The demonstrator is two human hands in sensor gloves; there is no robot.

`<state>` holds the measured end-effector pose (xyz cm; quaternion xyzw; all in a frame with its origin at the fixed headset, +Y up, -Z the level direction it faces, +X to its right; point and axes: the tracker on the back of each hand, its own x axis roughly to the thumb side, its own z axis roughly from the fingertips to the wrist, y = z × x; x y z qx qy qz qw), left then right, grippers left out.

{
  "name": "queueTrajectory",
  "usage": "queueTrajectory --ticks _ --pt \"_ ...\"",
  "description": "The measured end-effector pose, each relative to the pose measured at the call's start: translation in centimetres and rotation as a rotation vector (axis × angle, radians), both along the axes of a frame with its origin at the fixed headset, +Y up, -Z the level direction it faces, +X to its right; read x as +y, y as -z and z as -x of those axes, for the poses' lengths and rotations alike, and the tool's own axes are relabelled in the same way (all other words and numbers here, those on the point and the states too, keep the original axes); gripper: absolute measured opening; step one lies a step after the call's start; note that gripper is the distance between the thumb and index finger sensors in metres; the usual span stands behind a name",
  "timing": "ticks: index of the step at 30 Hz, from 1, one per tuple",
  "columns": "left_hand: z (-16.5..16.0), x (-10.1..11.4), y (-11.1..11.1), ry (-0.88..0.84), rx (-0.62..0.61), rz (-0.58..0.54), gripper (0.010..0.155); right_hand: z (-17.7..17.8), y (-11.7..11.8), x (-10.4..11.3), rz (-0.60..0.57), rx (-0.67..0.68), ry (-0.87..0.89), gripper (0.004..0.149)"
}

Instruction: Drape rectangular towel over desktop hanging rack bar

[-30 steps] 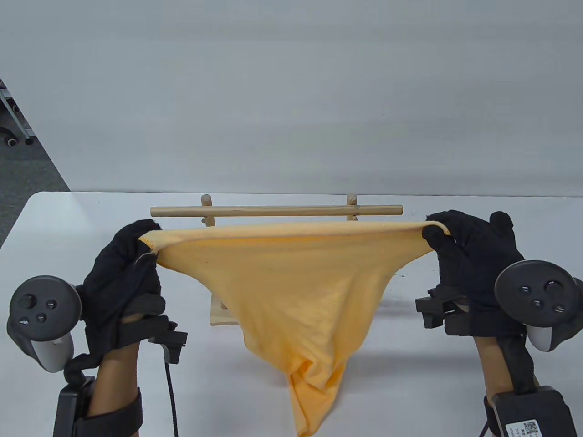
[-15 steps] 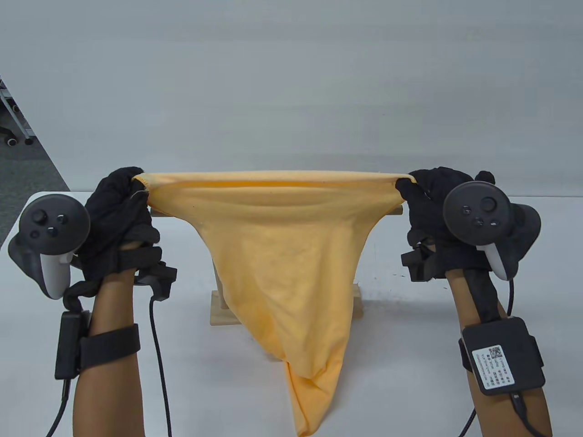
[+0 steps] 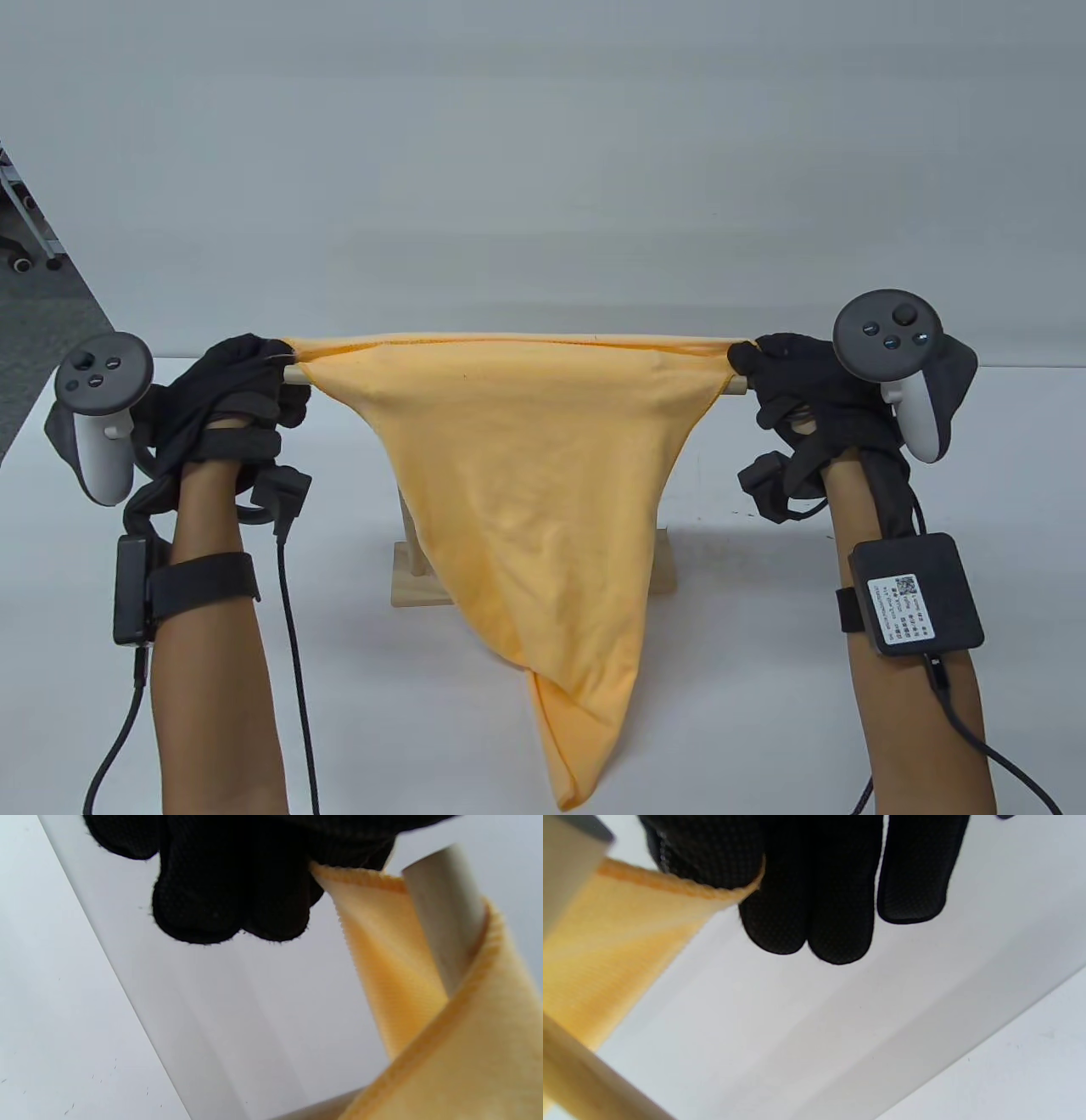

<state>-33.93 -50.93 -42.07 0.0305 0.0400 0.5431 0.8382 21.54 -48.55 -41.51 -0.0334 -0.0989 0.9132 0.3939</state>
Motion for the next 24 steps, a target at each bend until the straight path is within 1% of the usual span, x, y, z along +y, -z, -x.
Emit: queueTrajectory --ticks 7,11,24 --pt "0.1 -3.4 -0.2 0.052 -0.054 0.087 0.038 -0.1 -0.1 -2.9 0.047 0.019 -0.043 0.037" --pt "0.1 -5.3 -0.6 0.038 -0.067 0.116 0.038 -0.1 -0.4 -4.2 0.069 0.023 -0.049 0.037" --pt "-0.4 -10.3 -1.1 0.032 -0.085 0.203 0.038 0.1 -0.9 -8.4 0.135 0.001 -0.099 0.037"
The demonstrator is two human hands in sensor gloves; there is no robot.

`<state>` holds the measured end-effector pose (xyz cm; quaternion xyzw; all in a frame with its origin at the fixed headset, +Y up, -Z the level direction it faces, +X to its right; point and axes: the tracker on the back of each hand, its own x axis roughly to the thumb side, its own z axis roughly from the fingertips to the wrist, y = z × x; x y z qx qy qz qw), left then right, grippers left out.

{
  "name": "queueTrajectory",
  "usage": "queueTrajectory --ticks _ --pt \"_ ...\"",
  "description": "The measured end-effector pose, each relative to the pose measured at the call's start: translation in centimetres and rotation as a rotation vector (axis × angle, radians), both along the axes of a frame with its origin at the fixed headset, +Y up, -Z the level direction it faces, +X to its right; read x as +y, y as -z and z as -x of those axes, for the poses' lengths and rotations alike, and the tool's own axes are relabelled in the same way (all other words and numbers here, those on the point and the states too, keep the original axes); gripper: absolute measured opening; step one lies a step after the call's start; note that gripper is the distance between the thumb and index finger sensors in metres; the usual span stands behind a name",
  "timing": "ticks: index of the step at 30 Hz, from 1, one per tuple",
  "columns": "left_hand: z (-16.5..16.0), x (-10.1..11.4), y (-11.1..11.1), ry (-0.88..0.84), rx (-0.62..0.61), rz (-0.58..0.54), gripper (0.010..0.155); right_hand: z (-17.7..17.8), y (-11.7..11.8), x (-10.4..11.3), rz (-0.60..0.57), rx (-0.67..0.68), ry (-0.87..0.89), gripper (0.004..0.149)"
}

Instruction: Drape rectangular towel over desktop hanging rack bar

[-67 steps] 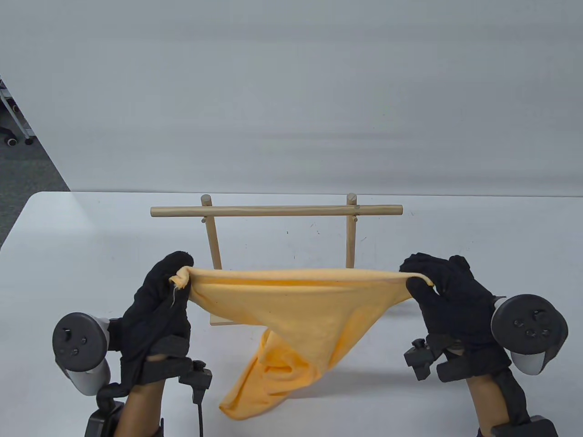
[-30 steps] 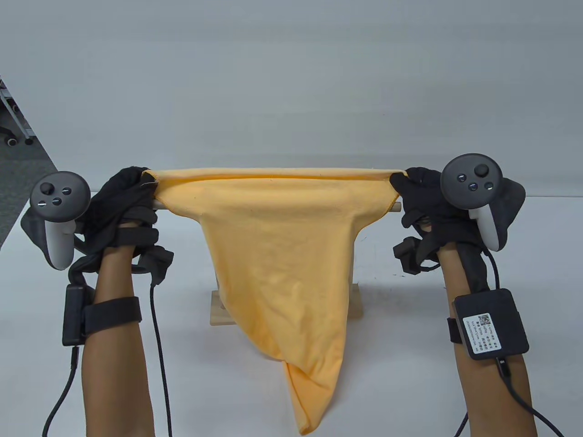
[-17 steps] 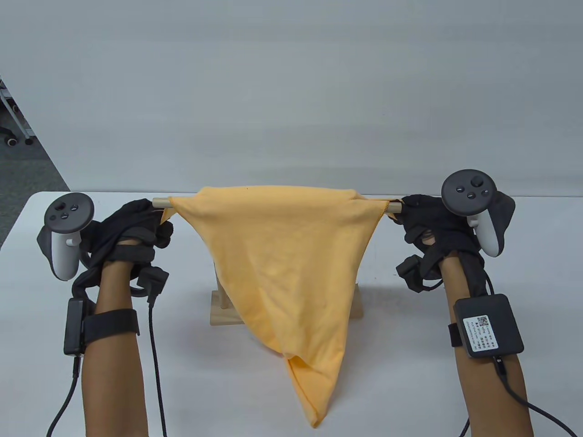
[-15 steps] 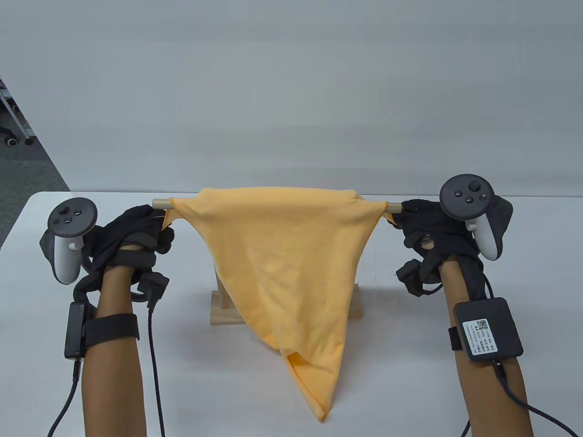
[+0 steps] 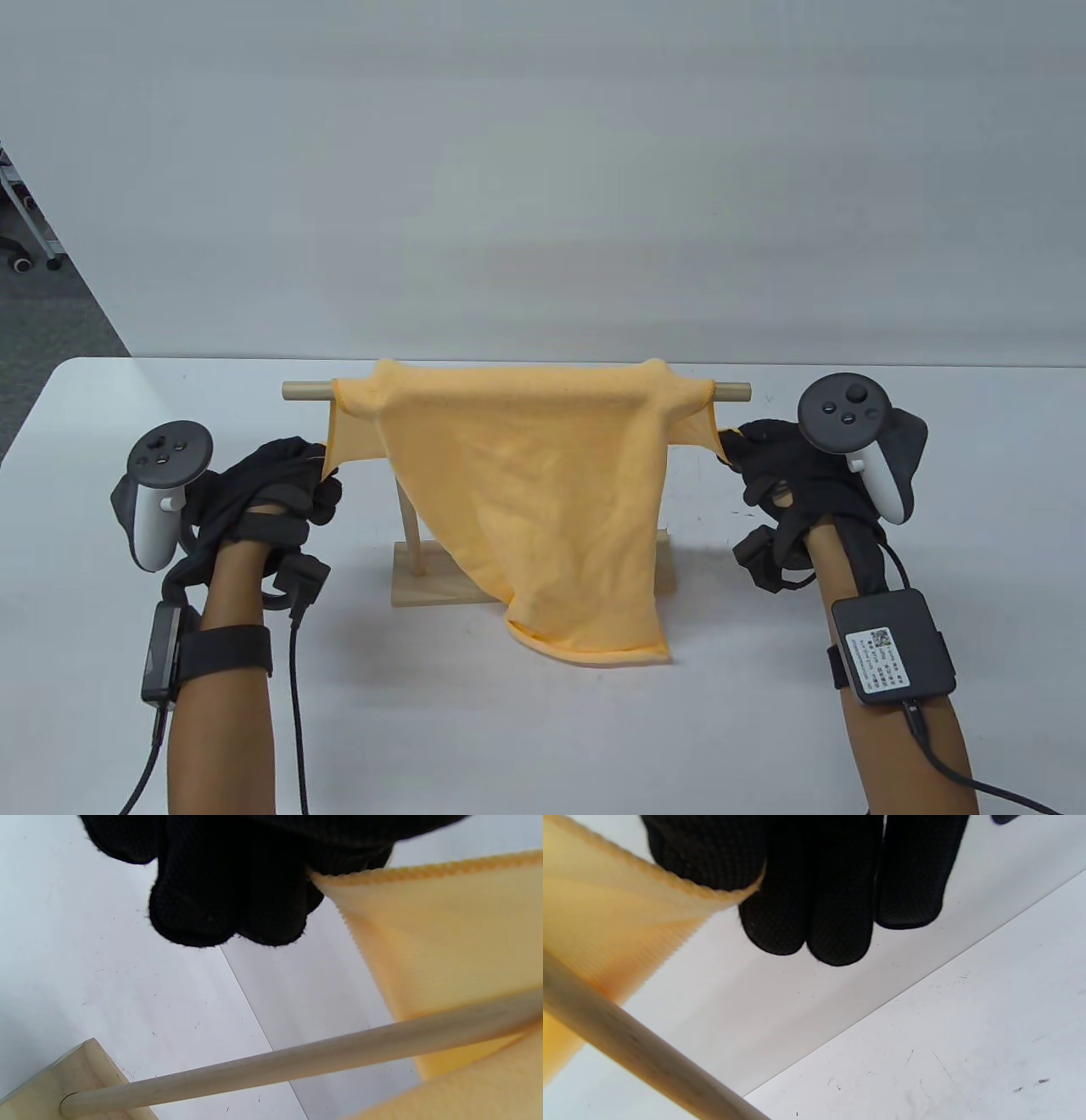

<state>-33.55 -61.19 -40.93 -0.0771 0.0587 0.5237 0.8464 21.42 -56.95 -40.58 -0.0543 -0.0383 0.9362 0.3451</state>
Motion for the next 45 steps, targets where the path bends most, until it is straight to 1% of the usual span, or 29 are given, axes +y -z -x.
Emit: queueTrajectory --ticks 4,10,24,31,34,36,38,39,40,41,42,43,44,45 --pt "-0.2 -1.2 0.0 0.033 -0.003 0.030 0.038 -0.1 0.0 -1.2 0.024 -0.008 -0.004 0.038" --pt "-0.4 -2.9 -0.1 0.021 -0.012 0.061 0.038 -0.2 -0.2 -2.6 0.047 -0.016 -0.015 0.038" --pt "-0.9 -7.1 -0.6 0.052 -0.004 0.151 0.039 0.3 -0.2 -6.1 0.115 -0.037 -0.101 0.038" --pt "-1.3 -8.5 -0.7 0.074 0.000 0.190 0.039 1.0 -0.1 -7.6 0.143 -0.051 -0.149 0.038" --pt "-1.5 -8.6 -0.8 0.134 0.016 0.212 0.039 1.6 0.0 -8.0 0.150 -0.056 -0.203 0.038" --pt "-1.6 -8.2 -0.9 0.139 -0.002 0.204 0.039 1.9 -0.2 -7.9 0.142 -0.039 -0.223 0.038" --pt "-1.2 -7.4 -1.1 0.094 0.001 0.194 0.045 1.6 -0.5 -7.3 0.124 -0.047 -0.203 0.041" --pt "-0.8 -6.8 -1.3 0.069 0.010 0.166 0.052 1.2 -0.7 -6.9 0.112 -0.051 -0.197 0.046" --pt "-0.1 -5.6 -1.6 0.028 0.044 0.116 0.060 0.7 -0.9 -6.3 0.089 -0.058 -0.176 0.050" --pt "0.4 -4.5 -1.9 0.010 0.076 0.064 0.063 0.1 -1.3 -5.4 0.046 -0.073 -0.136 0.054" --pt "1.0 -2.8 -2.3 -0.002 0.116 -0.021 0.065 -0.6 -1.7 -4.2 -0.028 -0.085 -0.080 0.053" --pt "1.5 -0.8 -3.0 -0.009 0.164 -0.129 0.067 -1.3 -2.4 -2.5 -0.145 -0.094 0.016 0.052" --pt "1.6 0.7 -3.4 -0.006 0.199 -0.218 0.066 -1.6 -3.0 -1.3 -0.230 -0.095 0.093 0.052" --pt "1.4 3.0 -4.0 0.001 0.219 -0.353 0.066 -1.8 -4.0 0.7 -0.359 -0.088 0.207 0.052"
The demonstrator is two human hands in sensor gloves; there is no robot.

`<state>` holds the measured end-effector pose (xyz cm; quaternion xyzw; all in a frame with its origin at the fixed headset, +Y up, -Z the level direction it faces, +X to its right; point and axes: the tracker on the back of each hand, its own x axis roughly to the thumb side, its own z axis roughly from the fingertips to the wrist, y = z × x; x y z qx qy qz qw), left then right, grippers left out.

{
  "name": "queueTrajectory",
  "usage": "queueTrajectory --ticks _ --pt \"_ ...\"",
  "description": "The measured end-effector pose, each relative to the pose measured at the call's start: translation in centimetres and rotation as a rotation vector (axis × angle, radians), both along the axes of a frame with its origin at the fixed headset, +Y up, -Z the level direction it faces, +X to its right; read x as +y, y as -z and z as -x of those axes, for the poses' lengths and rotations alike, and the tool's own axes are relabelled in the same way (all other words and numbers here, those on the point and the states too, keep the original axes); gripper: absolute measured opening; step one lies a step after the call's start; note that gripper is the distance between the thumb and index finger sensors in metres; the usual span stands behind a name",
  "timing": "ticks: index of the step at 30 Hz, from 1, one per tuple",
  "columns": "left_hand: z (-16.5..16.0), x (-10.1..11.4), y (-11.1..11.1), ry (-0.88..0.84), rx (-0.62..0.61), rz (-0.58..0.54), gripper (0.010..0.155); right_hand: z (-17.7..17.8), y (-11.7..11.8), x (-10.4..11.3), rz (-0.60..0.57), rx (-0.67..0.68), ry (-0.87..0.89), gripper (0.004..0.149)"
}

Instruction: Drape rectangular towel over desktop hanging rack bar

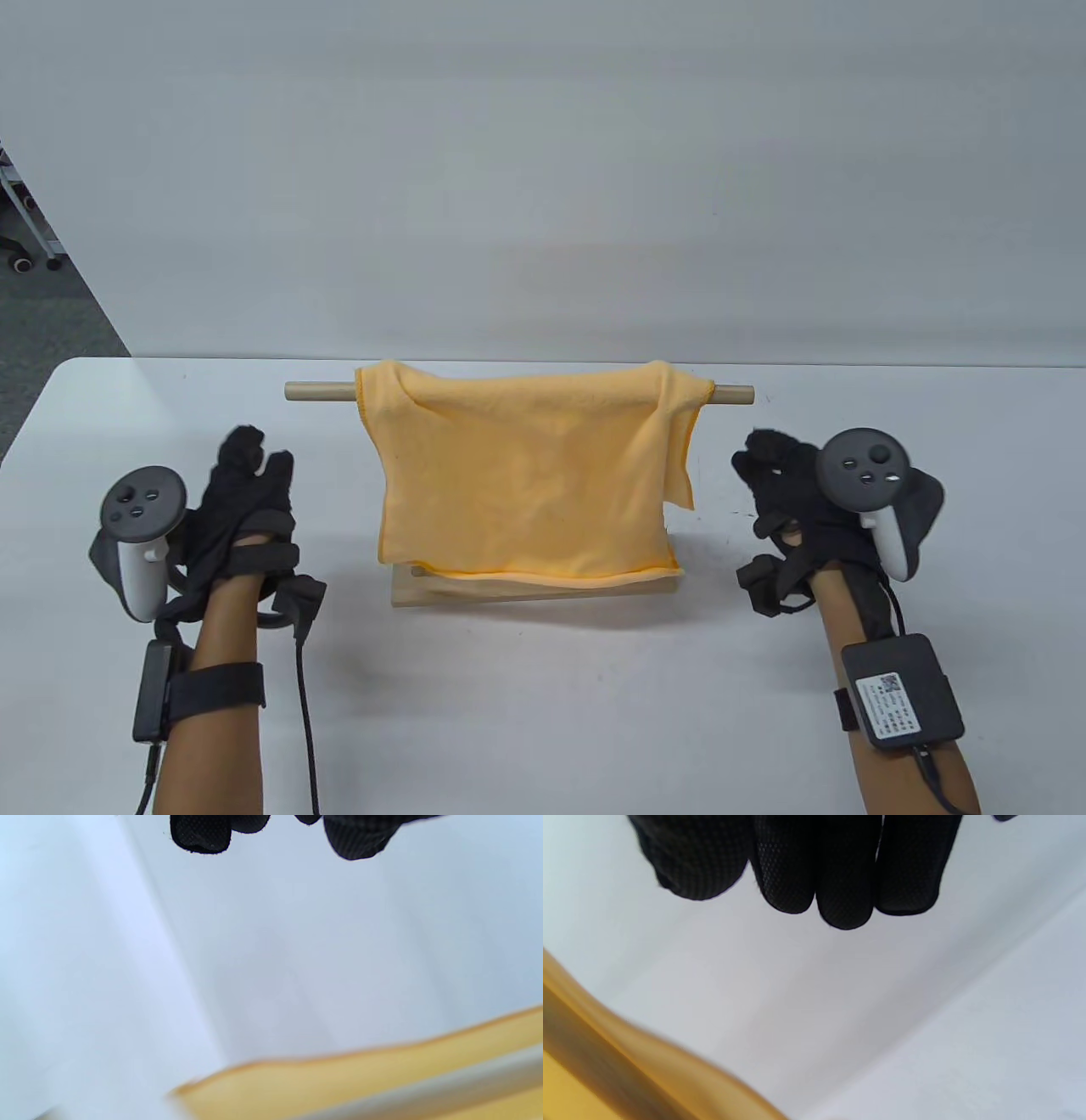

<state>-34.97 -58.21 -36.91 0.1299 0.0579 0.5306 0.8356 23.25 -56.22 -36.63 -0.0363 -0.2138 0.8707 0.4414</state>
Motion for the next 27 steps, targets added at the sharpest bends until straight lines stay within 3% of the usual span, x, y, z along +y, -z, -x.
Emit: queueTrajectory --ticks 2,3,6,7,8,10,14,15,19,22,24,27 --pt "-1.1 3.8 -0.8 0.054 -0.069 -0.142 0.065 0.4 -1.5 3.4 -0.201 0.028 0.114 0.051" --pt "-2.3 6.1 -1.2 0.106 -0.107 -0.207 0.063 1.4 -2.5 6.1 -0.297 0.069 0.095 0.051" --pt "-6.1 10.4 -1.7 0.314 -0.187 -0.255 0.060 4.3 -3.1 9.5 -0.253 0.126 -0.174 0.052" --pt "-7.0 11.2 -1.7 0.386 -0.198 -0.239 0.060 5.2 -3.0 10.1 -0.210 0.117 -0.269 0.052" --pt "-8.4 12.2 -1.4 0.499 -0.219 -0.151 0.061 6.6 -2.7 10.6 -0.129 0.104 -0.438 0.052" --pt "-10.1 13.0 -0.7 0.634 -0.253 -0.016 0.056 8.4 -2.3 11.1 -0.100 0.043 -0.642 0.046" --pt "-10.8 13.9 -0.6 0.614 -0.184 -0.173 0.038 9.1 -2.8 11.9 -0.280 -0.046 -0.647 0.035" --pt "-10.8 14.0 -0.6 0.629 -0.195 -0.153 0.037 9.0 -2.9 12.2 -0.307 -0.056 -0.638 0.035" --pt "-9.5 13.7 -0.8 0.468 -0.150 -0.224 0.039 7.7 -2.8 13.2 -0.270 -0.056 -0.579 0.035" --pt "-9.3 13.3 -0.3 0.468 -0.198 -0.096 0.041 7.2 -1.9 13.1 -0.077 0.059 -0.548 0.039" --pt "-9.4 13.2 -0.3 0.479 -0.234 -0.070 0.046 7.0 -1.5 12.6 0.021 0.122 -0.526 0.046" --pt "-9.4 13.0 -0.2 0.448 -0.295 -0.050 0.052 6.7 -1.6 11.9 -0.025 0.121 -0.481 0.049"
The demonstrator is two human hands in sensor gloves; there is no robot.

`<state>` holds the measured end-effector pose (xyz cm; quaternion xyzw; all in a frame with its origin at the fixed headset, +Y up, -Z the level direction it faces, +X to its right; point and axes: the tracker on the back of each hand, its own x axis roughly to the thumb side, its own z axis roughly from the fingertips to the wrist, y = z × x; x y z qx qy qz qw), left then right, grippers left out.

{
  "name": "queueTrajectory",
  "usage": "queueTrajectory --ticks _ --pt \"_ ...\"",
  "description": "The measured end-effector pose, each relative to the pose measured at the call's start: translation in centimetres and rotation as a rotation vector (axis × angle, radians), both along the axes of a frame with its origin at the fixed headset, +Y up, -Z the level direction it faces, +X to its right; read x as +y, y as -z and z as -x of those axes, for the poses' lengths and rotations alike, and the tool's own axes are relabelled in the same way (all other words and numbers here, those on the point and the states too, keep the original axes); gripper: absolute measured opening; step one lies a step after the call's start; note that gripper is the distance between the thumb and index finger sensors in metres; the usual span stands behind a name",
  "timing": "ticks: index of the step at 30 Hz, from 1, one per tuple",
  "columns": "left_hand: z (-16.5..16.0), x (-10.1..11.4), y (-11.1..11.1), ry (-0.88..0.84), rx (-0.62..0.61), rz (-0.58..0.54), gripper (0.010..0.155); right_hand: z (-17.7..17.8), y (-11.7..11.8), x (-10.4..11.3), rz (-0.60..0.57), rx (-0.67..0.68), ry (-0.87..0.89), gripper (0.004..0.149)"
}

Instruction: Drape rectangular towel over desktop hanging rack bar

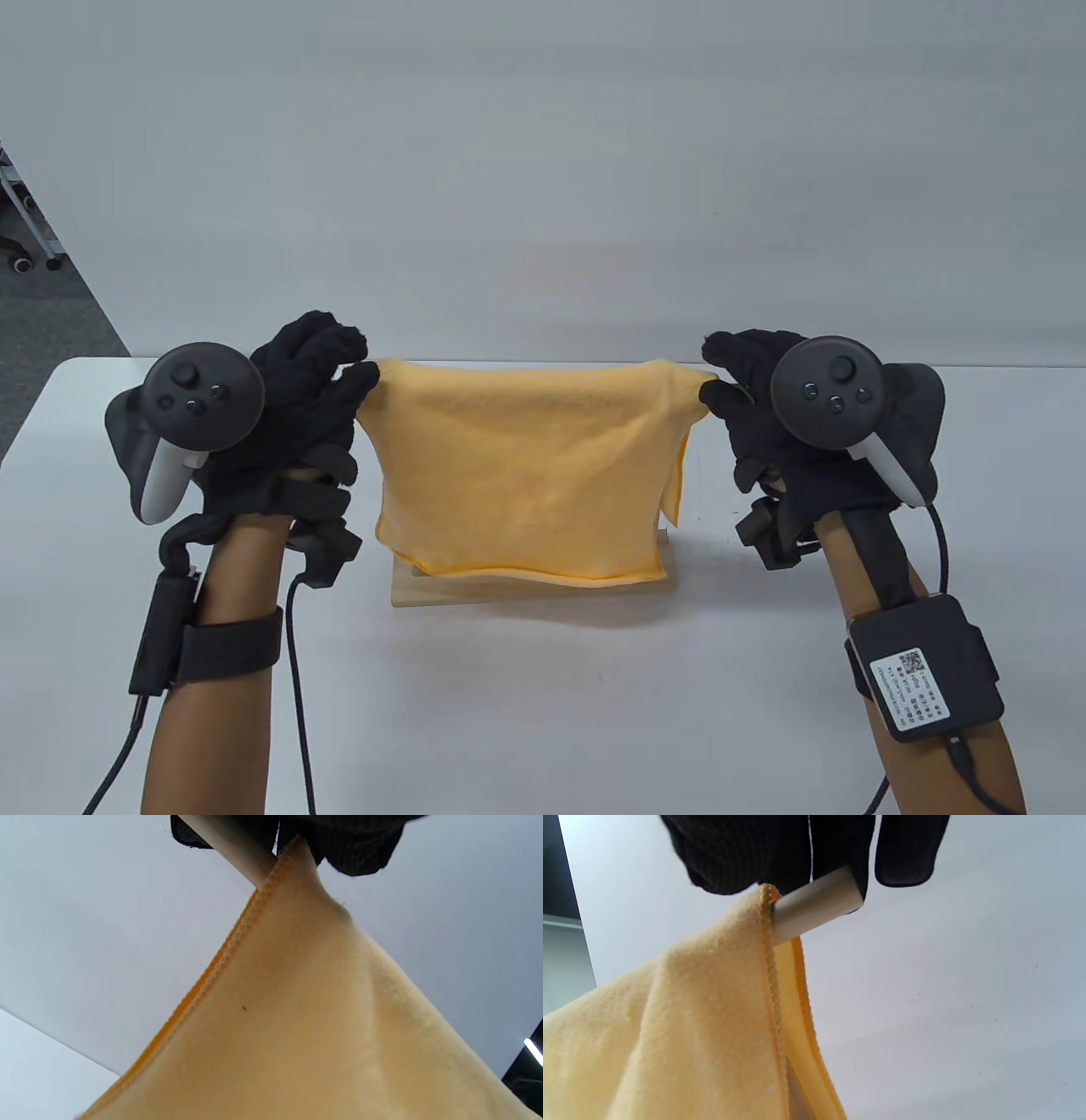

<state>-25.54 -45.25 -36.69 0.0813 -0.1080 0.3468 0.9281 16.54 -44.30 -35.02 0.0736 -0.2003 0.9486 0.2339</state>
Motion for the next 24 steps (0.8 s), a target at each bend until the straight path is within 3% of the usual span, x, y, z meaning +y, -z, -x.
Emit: queueTrajectory --ticks 3,6,9,11,12,15,18,22,24 --pt "0.0 -0.1 0.2 0.073 0.008 0.046 0.049 0.4 0.2 -0.5 0.002 0.011 -0.024 0.053" --pt "-0.2 0.2 0.2 0.042 0.021 -0.044 0.041 1.3 0.7 -0.9 0.012 0.011 -0.052 0.045" --pt "-0.4 0.3 0.1 -0.009 0.074 -0.117 0.040 1.3 0.5 -0.3 -0.140 -0.042 -0.008 0.037" --pt "-0.4 0.3 0.2 -0.007 0.119 -0.129 0.040 1.1 0.5 0.0 -0.181 -0.102 -0.004 0.037" --pt "-0.4 0.2 0.3 -0.001 0.112 -0.109 0.041 1.1 0.7 0.0 -0.167 -0.122 -0.012 0.037" --pt "-0.4 -0.2 0.6 0.003 0.059 -0.012 0.050 0.7 1.3 -0.3 0.044 -0.126 -0.048 0.044" --pt "-0.1 -0.2 0.5 -0.004 0.062 -0.006 0.053 0.2 0.9 -0.7 -0.047 -0.073 0.056 0.048" --pt "-0.2 -0.1 0.8 0.010 0.017 -0.013 0.040 0.6 1.3 -1.2 0.075 0.081 0.005 0.046" --pt "-0.3 0.1 0.6 -0.010 0.033 -0.060 0.039 0.6 1.4 -1.1 0.032 0.089 0.048 0.042"
